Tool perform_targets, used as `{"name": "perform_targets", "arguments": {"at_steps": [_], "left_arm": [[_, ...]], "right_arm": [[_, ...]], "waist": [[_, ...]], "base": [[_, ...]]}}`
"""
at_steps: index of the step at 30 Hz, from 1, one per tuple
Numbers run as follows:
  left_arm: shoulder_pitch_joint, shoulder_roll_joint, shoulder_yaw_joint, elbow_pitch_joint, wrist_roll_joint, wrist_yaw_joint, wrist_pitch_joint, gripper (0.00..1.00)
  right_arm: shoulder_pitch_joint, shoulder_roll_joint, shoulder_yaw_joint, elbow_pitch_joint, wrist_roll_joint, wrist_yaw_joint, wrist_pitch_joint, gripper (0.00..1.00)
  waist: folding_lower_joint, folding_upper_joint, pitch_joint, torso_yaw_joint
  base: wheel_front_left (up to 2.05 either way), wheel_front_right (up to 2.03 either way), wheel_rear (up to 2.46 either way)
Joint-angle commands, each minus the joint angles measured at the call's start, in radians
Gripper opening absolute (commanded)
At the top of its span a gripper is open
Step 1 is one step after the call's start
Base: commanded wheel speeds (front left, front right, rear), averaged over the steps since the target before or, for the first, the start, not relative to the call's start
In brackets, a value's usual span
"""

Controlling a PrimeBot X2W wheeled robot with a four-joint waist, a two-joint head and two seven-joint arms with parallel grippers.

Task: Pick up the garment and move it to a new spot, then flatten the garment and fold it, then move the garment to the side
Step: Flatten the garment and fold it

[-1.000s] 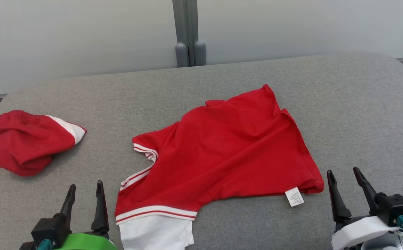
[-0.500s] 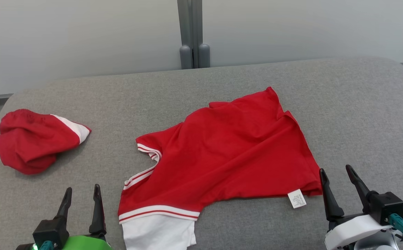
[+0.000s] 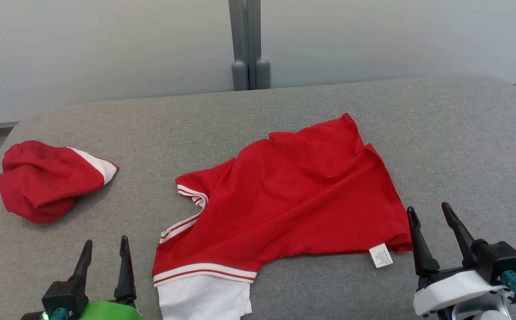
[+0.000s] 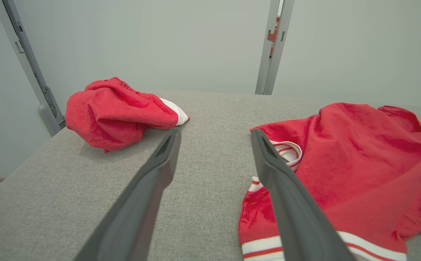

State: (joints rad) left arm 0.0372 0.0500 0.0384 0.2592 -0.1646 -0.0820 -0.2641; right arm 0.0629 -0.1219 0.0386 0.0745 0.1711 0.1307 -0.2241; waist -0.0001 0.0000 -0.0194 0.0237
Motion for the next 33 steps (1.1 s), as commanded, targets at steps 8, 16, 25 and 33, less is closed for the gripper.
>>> {"name": "perform_targets", "arguments": {"at_steps": [8, 16, 25, 33], "left_arm": [[-0.014, 0.010, -0.002, 0.010, -0.016, 0.004, 0.002, 1.00], [-0.012, 0.013, -0.009, 0.017, -0.026, 0.007, 0.003, 1.00], [-0.009, 0.017, -0.018, 0.019, -0.033, 0.013, 0.004, 1.00], [-0.006, 0.021, -0.023, 0.022, -0.040, 0.016, 0.004, 1.00]], "right_arm": [[0.009, 0.007, -0.005, 0.012, 0.060, 0.000, 0.004, 1.00], [-0.006, 0.000, 0.004, 0.038, 0.083, 0.000, -0.004, 1.00], [-0.013, -0.005, 0.009, 0.051, 0.080, 0.000, -0.008, 1.00], [-0.015, -0.006, 0.014, 0.059, 0.078, 0.000, -0.013, 1.00]], "waist": [[0.0001, 0.0000, -0.008, 0.002], [0.0001, 0.0000, -0.012, 0.001], [0.0001, 0.0000, -0.013, 0.001], [0.0001, 0.0000, -0.014, -0.001]], "base": [[0.00, 0.00, 0.00], [0.00, 0.00, 0.00], [0.00, 0.00, 0.00], [0.00, 0.00, 0.00]]}}
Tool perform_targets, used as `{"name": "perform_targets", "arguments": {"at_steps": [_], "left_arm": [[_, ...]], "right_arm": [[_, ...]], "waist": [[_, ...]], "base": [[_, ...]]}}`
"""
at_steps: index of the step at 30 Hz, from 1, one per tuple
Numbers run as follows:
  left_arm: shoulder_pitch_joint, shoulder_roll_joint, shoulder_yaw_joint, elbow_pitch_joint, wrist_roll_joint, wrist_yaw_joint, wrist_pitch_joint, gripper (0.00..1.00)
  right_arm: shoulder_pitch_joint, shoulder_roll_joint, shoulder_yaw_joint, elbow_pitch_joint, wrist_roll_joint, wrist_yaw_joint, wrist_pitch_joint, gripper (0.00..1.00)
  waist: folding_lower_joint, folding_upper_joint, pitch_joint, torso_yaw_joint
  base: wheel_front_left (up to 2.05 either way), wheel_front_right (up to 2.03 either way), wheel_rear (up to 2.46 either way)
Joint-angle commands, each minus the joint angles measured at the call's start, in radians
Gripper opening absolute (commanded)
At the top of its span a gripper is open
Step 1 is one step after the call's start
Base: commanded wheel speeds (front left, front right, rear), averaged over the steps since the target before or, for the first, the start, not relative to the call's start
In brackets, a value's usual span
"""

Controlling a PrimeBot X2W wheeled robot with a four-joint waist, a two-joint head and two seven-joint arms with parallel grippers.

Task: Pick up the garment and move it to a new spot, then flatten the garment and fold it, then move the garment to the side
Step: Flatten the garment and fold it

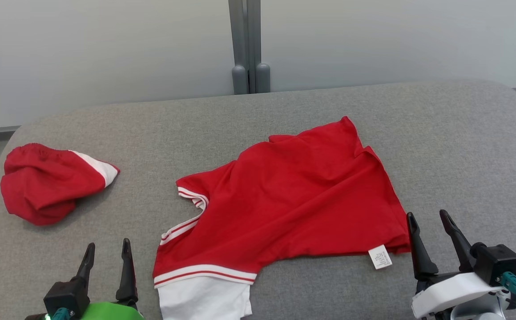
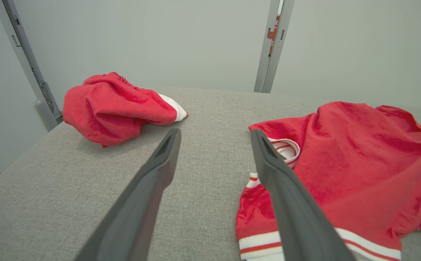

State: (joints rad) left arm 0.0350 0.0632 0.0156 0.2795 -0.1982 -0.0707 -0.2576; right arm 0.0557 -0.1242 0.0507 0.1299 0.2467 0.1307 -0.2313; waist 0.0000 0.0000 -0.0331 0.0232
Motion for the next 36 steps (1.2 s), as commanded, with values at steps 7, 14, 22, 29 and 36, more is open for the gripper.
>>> {"name": "perform_targets", "arguments": {"at_steps": [7, 14, 22, 29, 36], "left_arm": [[-0.003, 0.009, -0.007, 0.006, -0.012, 0.007, -0.004, 1.00], [-0.002, 0.009, -0.020, 0.012, -0.017, 0.007, -0.003, 1.00], [0.015, 0.007, -0.077, 0.066, -0.019, -0.020, 0.019, 1.00], [0.028, 0.000, -0.143, 0.140, -0.029, -0.035, 0.025, 1.00], [0.031, -0.004, -0.202, 0.214, -0.048, -0.045, 0.029, 1.00]], "right_arm": [[-0.009, -0.005, 0.004, 0.006, -0.001, 0.000, -0.008, 1.00], [-0.007, -0.003, -0.001, 0.009, -0.001, 0.000, -0.010, 1.00], [-0.020, -0.003, -0.029, 0.054, -0.015, 0.000, -0.003, 1.00], [-0.050, -0.005, -0.039, 0.152, -0.016, 0.000, 0.001, 1.00], [-0.108, -0.018, -0.041, 0.295, 0.010, 0.000, -0.011, 1.00]], "waist": [[0.0000, 0.0000, 0.002, -0.003], [0.0000, 0.0000, 0.005, -0.003], [0.0000, 0.0000, 0.017, 0.006], [0.0000, 0.0000, 0.038, 0.013], [0.0000, 0.0000, 0.068, 0.020]], "base": [[0.00, 0.00, 0.00], [0.00, 0.00, 0.00], [0.00, 0.00, 0.00], [0.00, 0.00, 0.00], [0.00, 0.00, 0.00]]}}
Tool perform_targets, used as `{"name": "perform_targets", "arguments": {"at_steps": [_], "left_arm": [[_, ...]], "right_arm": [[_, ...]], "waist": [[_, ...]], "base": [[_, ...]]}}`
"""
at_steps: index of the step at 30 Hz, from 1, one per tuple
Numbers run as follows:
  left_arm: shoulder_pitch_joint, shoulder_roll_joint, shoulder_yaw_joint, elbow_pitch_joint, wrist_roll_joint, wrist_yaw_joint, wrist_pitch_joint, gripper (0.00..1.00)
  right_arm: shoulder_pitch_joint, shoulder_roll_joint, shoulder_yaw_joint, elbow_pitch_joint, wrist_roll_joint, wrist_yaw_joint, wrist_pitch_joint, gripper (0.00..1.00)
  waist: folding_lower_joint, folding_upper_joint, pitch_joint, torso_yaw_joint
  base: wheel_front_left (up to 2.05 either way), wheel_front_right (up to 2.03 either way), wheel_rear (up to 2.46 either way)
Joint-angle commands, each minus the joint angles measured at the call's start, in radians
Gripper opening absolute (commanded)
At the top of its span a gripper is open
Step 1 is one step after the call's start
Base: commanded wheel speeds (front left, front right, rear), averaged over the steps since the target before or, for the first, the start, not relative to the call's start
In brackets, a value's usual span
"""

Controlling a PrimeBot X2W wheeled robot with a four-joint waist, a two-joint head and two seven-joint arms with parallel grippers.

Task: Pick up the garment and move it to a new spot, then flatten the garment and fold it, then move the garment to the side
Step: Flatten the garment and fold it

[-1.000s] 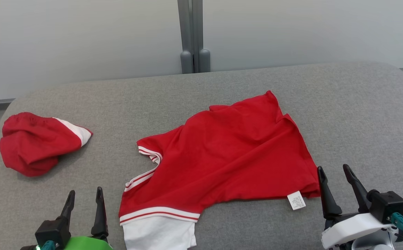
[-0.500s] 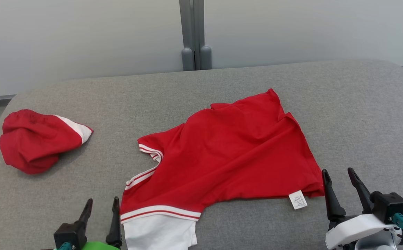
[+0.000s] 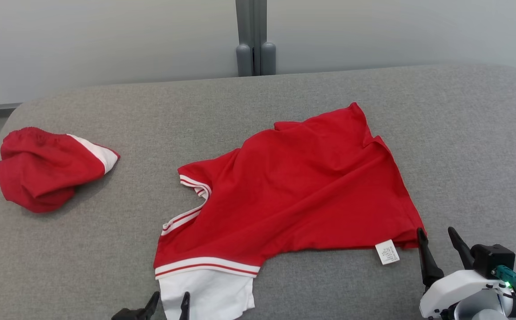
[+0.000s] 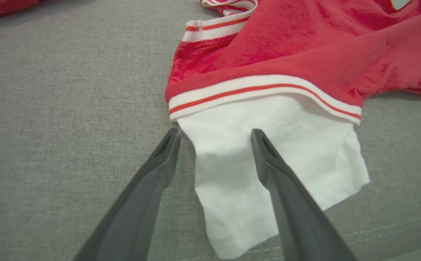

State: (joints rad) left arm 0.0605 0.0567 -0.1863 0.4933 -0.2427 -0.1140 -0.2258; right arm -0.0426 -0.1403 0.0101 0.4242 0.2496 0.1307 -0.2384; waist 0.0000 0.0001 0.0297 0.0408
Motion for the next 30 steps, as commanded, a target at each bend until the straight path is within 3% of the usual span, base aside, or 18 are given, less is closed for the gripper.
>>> {"name": "perform_targets", "arguments": {"at_steps": [1, 8, 17, 18, 19, 20, 21, 30], "left_arm": [[0.003, 0.001, -0.011, 0.014, -0.005, -0.004, 0.000, 1.00], [-0.027, -0.002, -0.064, 0.090, -0.042, -0.009, -0.002, 1.00], [-0.069, -0.005, -0.099, 0.147, -0.068, -0.011, -0.017, 1.00], [-0.075, -0.005, -0.106, 0.152, -0.079, -0.011, -0.020, 0.80], [-0.081, -0.005, -0.110, 0.151, -0.088, -0.012, -0.024, 0.54], [-0.085, -0.006, -0.111, 0.150, -0.098, -0.013, -0.027, 0.32], [-0.090, -0.006, -0.115, 0.150, -0.106, -0.013, -0.028, 0.00], [-0.115, -0.004, -0.133, 0.044, -0.270, -0.016, -0.040, 0.00]], "right_arm": [[-0.020, -0.005, 0.004, 0.027, 0.011, 0.000, -0.005, 1.00], [-0.094, -0.035, 0.059, 0.174, 0.061, 0.000, -0.019, 1.00], [-0.156, -0.051, 0.141, 0.271, 0.134, 0.000, -0.027, 1.00], [-0.165, -0.058, 0.157, 0.280, 0.153, 0.000, -0.027, 0.39], [-0.169, -0.062, 0.163, 0.280, 0.162, 0.000, -0.027, 0.00], [-0.171, -0.064, 0.169, 0.279, 0.170, 0.000, -0.027, 0.00], [-0.172, -0.066, 0.174, 0.277, 0.177, 0.000, -0.027, 0.00], [-0.151, -0.091, 0.207, 0.157, 0.210, 0.000, -0.027, 0.00]], "waist": [[0.0000, -0.0001, 0.008, 0.003], [0.0000, -0.0001, 0.026, 0.008], [0.0000, -0.0001, 0.030, 0.013], [0.0000, -0.0001, 0.031, 0.016], [0.0000, -0.0001, 0.032, 0.017], [0.0000, -0.0001, 0.033, 0.018], [0.0000, -0.0001, 0.034, 0.019], [0.0000, -0.0001, 0.036, 0.013]], "base": [[0.00, 0.00, 0.00], [0.00, 0.00, 0.00], [0.00, 0.00, 0.00], [0.00, 0.00, 0.00], [0.00, 0.00, 0.00], [0.00, 0.00, 0.00], [0.00, 0.00, 0.00], [0.00, 0.00, 0.00]]}}
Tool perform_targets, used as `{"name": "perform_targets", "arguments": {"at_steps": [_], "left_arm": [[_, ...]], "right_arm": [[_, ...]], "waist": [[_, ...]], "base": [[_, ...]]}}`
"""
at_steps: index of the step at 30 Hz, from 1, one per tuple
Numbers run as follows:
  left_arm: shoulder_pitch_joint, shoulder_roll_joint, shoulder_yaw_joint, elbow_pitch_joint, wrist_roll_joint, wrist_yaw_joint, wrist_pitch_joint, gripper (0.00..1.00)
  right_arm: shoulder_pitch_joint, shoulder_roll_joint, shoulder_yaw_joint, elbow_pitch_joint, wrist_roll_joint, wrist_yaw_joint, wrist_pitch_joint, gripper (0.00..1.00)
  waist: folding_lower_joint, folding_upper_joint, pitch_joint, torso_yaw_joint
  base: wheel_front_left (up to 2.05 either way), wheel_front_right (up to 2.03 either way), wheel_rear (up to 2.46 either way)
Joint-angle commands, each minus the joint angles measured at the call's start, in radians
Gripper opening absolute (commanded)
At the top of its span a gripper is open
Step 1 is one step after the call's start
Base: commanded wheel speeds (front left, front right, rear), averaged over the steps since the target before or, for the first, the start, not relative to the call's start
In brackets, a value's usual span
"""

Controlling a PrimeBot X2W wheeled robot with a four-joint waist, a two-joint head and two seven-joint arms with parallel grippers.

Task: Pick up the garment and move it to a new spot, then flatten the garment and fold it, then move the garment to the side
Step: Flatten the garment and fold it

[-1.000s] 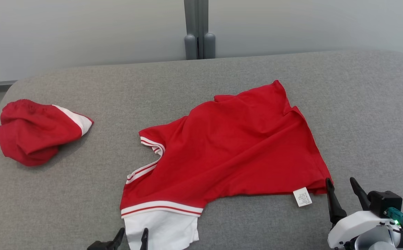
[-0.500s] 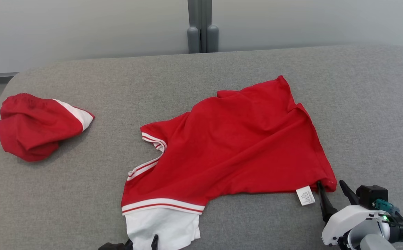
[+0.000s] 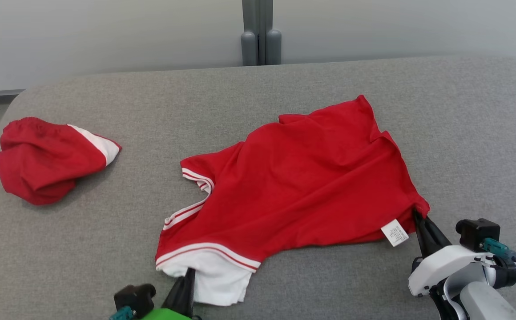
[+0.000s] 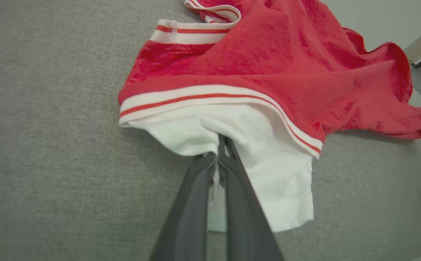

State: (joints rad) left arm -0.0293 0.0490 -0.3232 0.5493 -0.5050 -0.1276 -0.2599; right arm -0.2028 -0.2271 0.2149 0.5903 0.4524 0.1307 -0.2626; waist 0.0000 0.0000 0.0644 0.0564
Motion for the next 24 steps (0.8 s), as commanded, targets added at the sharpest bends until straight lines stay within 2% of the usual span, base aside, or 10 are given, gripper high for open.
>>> {"name": "perform_targets", "arguments": {"at_steps": [1, 4, 8, 9, 13, 17, 22, 24], "left_arm": [[-0.034, 0.003, 0.012, -0.041, -0.029, -0.003, -0.006, 0.00], [-0.074, 0.006, 0.029, -0.108, -0.035, -0.004, -0.005, 0.00], [-0.200, 0.052, 0.036, -0.168, -0.050, -0.003, 0.003, 0.00], [-0.293, 0.076, 0.029, -0.183, -0.062, -0.003, 0.025, 0.00], [-0.517, 0.138, 0.020, -0.179, -0.087, -0.004, 0.093, 0.00], [-0.780, 0.195, 0.004, -0.112, -0.106, -0.003, 0.163, 0.00], [-1.125, 0.213, 0.041, 0.049, -0.160, -0.004, 0.220, 0.00], [-1.259, 0.211, 0.057, 0.118, -0.167, -0.004, 0.214, 0.00]], "right_arm": [[0.007, -0.012, 0.006, -0.036, 0.005, 0.000, -0.003, 0.00], [-0.019, -0.030, 0.016, -0.097, 0.003, 0.000, -0.003, 0.00], [-0.099, -0.059, 0.056, -0.147, 0.031, 0.000, -0.003, 0.00], [-0.169, -0.090, 0.089, -0.149, 0.034, 0.000, 0.001, 0.00], [-0.364, -0.134, 0.160, -0.129, 0.059, 0.000, 0.020, 0.00], [-0.602, -0.147, 0.204, -0.066, 0.141, 0.000, 0.065, 0.00], [-0.914, -0.162, 0.210, 0.038, 0.288, 0.000, 0.159, 0.00], [-1.035, -0.158, 0.205, 0.083, 0.331, 0.000, 0.184, 0.00]], "waist": [[0.0000, 0.0000, 0.003, -0.006], [0.0000, 0.0000, 0.011, -0.013], [0.0000, 0.0000, 0.036, -0.030], [0.0000, 0.0000, 0.059, -0.040], [0.0000, 0.0000, 0.135, -0.067], [0.0000, 0.0000, 0.236, -0.090], [0.0000, 0.0000, 0.350, -0.100], [0.0000, 0.0000, 0.380, -0.102]], "base": [[0.00, 0.00, 0.00], [0.00, 0.00, 0.00], [0.00, 0.00, 0.00], [0.00, 0.00, 0.00], [0.00, 0.00, 0.00], [0.00, 0.00, 0.00], [0.00, 0.00, 0.00], [0.00, 0.00, 0.00]]}}
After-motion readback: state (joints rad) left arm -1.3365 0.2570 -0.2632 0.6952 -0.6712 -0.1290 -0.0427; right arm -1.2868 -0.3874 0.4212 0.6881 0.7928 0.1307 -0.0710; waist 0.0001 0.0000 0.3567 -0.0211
